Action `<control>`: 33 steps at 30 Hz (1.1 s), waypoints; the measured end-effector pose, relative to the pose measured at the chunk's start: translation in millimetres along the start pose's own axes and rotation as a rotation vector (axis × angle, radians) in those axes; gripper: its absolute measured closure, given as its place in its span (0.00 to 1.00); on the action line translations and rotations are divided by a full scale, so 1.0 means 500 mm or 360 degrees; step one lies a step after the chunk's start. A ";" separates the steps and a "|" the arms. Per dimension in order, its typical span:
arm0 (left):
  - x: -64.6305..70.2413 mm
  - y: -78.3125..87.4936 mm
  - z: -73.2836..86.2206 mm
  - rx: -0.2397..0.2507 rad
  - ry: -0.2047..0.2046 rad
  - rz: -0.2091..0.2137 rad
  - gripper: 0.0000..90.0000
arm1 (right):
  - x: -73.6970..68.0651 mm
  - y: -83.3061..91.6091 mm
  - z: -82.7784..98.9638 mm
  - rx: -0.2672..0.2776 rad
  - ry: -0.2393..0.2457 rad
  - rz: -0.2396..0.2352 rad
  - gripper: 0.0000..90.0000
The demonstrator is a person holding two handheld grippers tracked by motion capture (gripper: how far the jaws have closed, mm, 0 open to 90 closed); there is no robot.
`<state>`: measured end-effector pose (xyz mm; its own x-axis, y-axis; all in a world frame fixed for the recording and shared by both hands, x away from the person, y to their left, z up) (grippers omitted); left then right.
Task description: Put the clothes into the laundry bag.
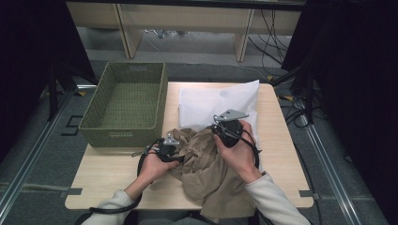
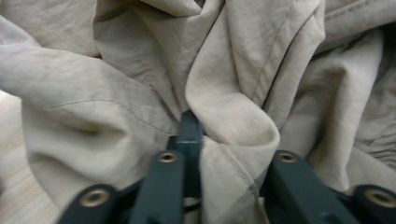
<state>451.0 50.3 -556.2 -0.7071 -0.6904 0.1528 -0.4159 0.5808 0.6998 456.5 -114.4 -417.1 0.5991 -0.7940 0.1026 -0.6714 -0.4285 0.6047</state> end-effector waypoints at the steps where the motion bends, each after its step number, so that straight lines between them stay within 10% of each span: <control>1: 0.000 0.001 -0.001 0.0012 0.0013 0.0009 0.92 | -0.002 0.001 0.001 -0.0014 -0.0025 -0.0003 1.00; 5: 0.004 0.022 -0.016 0.0159 0.0213 0.0135 0.94 | -0.005 -0.002 0.001 -0.0005 -0.0023 -0.0007 1.00; 12: 0.041 0.105 -0.090 0.0547 0.0378 0.0387 0.95 | -0.008 -0.003 -0.001 0.0002 -0.0022 -0.0007 1.00; 20: 0.126 0.116 -0.155 0.0654 0.0213 0.0505 0.95 | -0.014 0.005 -0.008 0.0034 -0.0010 -0.0003 1.00; 33: 0.167 0.061 -0.201 0.0639 -0.0023 0.0296 0.95 | -0.020 0.019 -0.017 0.0072 -0.0019 -0.0031 1.00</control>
<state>436.7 -32.7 -452.2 -0.7975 -0.5541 0.2388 -0.4681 0.8179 0.3346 447.7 -106.9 -405.5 0.6074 -0.7903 0.0813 -0.6786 -0.4629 0.5702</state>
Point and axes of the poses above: each handheld gripper's, and its own axes: y roughly backward along the jaws, z roughly out of its underside, x roughly to its right, the point moved 7 cm from there along -y, roughly forward along the jaws, and after that the axes turned 1 degree about -y, right-handed, at the moved point
